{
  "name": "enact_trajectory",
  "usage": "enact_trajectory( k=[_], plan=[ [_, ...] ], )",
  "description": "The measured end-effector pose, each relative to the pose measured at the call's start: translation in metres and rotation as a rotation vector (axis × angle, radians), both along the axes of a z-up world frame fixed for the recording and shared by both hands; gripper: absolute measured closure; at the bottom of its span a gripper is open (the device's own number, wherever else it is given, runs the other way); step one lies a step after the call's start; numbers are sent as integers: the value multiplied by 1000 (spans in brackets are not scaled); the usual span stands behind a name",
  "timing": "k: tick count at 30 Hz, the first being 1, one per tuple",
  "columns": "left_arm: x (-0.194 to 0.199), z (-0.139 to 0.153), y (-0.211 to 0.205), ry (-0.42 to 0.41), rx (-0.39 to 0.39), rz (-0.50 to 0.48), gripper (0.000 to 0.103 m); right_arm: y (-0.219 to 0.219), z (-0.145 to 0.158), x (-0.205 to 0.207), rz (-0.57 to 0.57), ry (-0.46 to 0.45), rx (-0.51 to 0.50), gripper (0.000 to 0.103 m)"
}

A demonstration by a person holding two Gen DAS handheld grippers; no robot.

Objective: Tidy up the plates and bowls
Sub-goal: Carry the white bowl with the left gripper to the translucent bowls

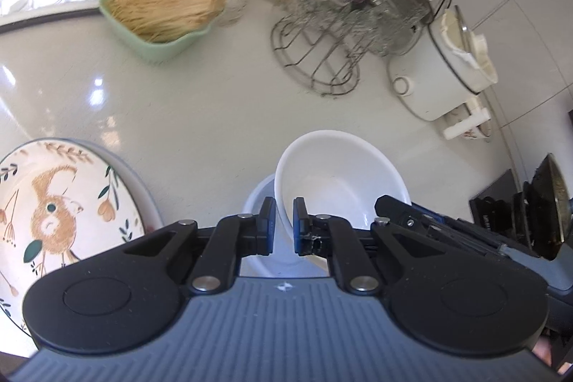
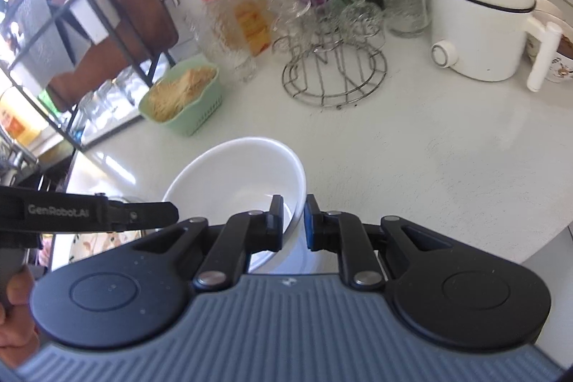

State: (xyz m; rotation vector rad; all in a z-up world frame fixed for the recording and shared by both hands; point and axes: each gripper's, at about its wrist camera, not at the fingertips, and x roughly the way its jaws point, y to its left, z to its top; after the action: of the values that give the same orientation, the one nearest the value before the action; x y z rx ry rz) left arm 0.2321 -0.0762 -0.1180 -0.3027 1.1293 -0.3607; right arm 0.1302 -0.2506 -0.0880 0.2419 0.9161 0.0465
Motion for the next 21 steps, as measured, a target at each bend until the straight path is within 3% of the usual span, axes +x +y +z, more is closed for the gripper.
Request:
enact_trajectory(
  k=[5,19,21],
  plan=[
    [-3,-15,-1,27,31,-5,93,8,-10,1,37,33,-48,87],
    [-7,-34,-5,66,71,3,92,11,-22,0,56,96,-54,86],
    [-7,-34,-5,70,70,8,86,11,-23,0,62,99,-47,86]
  ],
)
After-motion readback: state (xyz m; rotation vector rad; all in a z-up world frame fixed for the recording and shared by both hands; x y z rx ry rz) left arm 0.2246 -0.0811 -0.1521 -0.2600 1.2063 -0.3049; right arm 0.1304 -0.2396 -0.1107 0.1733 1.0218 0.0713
